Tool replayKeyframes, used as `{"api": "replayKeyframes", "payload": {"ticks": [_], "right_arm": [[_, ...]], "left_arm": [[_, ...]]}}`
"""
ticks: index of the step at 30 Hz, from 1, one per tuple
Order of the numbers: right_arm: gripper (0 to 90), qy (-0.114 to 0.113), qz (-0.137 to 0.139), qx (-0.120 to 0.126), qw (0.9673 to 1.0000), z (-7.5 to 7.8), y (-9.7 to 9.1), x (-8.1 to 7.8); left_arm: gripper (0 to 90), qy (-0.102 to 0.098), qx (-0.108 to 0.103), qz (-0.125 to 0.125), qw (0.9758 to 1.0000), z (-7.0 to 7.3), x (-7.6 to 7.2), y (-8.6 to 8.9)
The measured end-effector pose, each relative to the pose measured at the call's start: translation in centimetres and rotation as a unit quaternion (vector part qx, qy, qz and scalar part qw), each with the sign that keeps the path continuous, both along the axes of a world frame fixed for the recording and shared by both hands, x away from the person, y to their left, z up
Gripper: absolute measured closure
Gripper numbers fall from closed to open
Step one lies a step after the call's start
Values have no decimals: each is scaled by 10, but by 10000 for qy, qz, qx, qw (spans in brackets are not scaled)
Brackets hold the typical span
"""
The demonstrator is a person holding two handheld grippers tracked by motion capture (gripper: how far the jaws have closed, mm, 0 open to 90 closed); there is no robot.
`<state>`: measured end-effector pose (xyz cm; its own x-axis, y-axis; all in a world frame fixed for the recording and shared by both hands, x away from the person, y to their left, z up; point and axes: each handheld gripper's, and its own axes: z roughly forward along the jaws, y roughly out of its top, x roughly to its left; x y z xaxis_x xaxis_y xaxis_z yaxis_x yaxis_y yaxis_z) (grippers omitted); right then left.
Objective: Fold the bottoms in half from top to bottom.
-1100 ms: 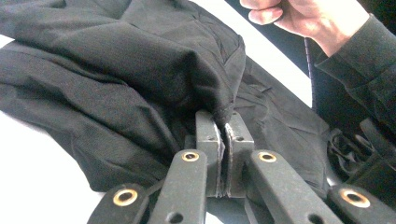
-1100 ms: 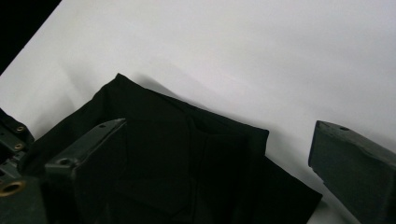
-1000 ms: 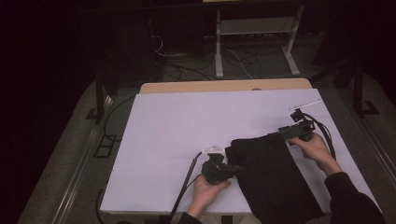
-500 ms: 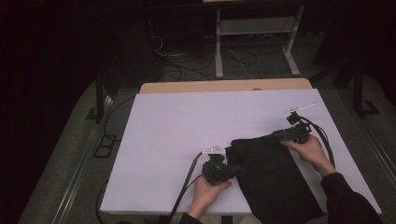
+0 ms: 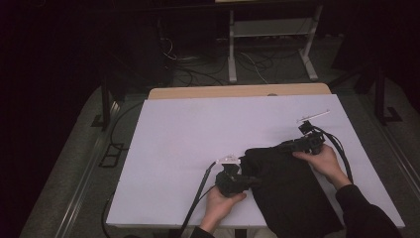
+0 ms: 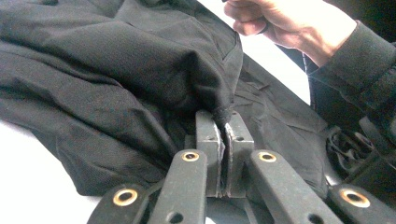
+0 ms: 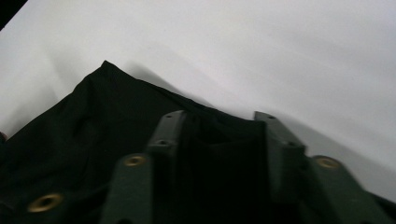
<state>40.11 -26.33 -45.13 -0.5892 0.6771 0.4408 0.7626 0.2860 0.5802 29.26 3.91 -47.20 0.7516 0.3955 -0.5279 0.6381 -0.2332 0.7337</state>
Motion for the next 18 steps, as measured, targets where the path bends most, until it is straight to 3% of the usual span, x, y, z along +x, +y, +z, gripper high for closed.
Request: {"api": "replayKeyframes", "payload": {"ticks": [5,10,18], "right_arm": [[806,-60,23,-6,10000,1,0,-1],[826,-70,-137,27,9999,7,0,-4],[829,-89,-299,423,9986,17,-1,-12]], "left_arm": [[860,-11,9,-3,10000,0,0,0],[860,-4,1,6,10000,0,0,0],[860,-24,6,-10,10000,0,-1,-1]]}}
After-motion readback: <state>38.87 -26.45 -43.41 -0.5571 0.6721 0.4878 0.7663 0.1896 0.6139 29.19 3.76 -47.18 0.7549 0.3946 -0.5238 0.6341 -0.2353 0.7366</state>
